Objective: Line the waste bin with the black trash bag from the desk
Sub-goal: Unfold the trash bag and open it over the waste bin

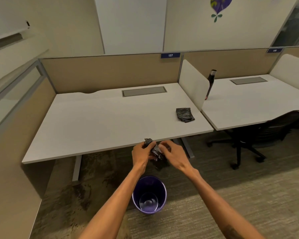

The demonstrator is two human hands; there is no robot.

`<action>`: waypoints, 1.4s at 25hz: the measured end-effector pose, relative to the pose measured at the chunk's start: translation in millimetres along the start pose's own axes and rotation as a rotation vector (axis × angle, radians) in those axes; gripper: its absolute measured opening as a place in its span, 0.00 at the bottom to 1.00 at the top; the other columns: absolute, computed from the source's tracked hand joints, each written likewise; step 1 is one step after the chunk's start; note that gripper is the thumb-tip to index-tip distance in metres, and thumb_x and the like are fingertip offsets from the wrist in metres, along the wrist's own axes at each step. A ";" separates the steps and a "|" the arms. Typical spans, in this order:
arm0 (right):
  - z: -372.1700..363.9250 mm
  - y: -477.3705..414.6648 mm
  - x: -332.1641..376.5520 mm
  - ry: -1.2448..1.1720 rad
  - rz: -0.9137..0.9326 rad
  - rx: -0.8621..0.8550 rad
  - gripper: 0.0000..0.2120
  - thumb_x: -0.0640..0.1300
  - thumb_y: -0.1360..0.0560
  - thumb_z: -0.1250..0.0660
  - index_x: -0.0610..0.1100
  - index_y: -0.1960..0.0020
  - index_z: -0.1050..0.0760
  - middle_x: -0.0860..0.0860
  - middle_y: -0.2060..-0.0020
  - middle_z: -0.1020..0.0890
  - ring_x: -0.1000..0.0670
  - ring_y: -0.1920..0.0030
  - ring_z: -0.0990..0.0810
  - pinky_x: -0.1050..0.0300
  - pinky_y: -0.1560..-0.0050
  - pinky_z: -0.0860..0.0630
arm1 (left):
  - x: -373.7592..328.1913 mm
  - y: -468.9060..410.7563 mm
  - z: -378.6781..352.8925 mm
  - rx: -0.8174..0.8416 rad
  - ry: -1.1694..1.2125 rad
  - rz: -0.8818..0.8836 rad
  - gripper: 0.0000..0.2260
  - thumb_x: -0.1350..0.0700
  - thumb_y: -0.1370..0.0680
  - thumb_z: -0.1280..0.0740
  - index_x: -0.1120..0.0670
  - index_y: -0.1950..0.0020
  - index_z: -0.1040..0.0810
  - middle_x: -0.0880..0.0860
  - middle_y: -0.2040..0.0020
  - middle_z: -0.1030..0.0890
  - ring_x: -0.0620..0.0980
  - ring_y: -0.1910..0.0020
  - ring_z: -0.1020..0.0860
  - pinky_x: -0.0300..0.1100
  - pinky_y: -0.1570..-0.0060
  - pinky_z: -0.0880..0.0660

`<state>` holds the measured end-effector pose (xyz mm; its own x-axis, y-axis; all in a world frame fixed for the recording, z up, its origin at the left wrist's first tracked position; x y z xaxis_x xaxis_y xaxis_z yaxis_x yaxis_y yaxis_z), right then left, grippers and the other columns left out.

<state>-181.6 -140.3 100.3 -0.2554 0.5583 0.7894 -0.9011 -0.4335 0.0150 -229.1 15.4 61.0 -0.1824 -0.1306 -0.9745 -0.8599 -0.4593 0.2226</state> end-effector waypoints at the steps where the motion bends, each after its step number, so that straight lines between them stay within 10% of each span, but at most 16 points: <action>1: -10.6 5.2 -1.6 -0.033 0.003 0.060 0.22 0.63 0.22 0.36 0.50 0.34 0.25 0.53 0.46 0.17 0.60 0.51 0.19 0.64 0.49 0.22 | 3.7 -0.1 -2.6 -0.017 -0.021 0.003 0.10 0.51 0.24 0.27 0.54 0.46 0.17 0.54 0.52 0.13 0.50 0.55 0.14 0.39 0.61 0.17; 11: -20.1 10.6 -49.1 -0.340 -0.175 0.062 0.11 0.47 0.16 0.39 0.53 0.40 0.19 0.58 0.50 0.16 0.58 0.47 0.18 0.63 0.47 0.24 | 44.1 -0.2 -28.5 0.036 0.030 0.091 0.18 0.43 0.24 0.28 0.56 0.45 0.18 0.55 0.52 0.13 0.52 0.54 0.14 0.43 0.54 0.16; 19: -55.7 22.7 -114.7 -0.660 -0.547 0.012 0.15 0.50 0.17 0.40 0.45 0.49 0.17 0.48 0.56 0.13 0.57 0.61 0.15 0.69 0.69 0.23 | 81.6 5.2 -26.7 0.100 0.061 0.145 0.11 0.52 0.24 0.27 0.57 0.47 0.18 0.53 0.55 0.13 0.46 0.60 0.14 0.37 0.59 0.20; 29: -77.4 17.9 -174.2 -0.436 -0.578 -0.096 0.30 0.55 0.18 0.38 0.51 0.19 0.42 0.47 0.24 0.31 0.45 0.26 0.30 0.49 0.29 0.31 | 142.3 -0.5 -15.7 -0.062 0.232 0.250 0.08 0.64 0.24 0.27 0.61 0.46 0.19 0.57 0.54 0.13 0.51 0.56 0.13 0.39 0.59 0.18; 35: -108.9 17.8 -227.0 -0.495 -0.567 -0.099 0.28 0.43 0.21 0.31 0.47 0.23 0.35 0.47 0.30 0.24 0.52 0.35 0.23 0.55 0.32 0.30 | 203.2 -11.5 -13.8 -0.152 0.322 0.307 0.05 0.65 0.23 0.29 0.57 0.49 0.17 0.54 0.55 0.13 0.47 0.57 0.15 0.38 0.59 0.18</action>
<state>-177.9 -197.7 -145.4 0.4227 0.2839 0.8606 -0.8805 -0.0961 0.4642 -249.7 -18.0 -139.2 -0.2395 -0.5358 -0.8097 -0.7057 -0.4767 0.5242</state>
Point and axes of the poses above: each hand's wrist, its own y-axis away from the middle knuckle, its own z-axis out of the back of the hand, x = y × z, the point moved 10 cm from there along -y, towards the middle knuckle
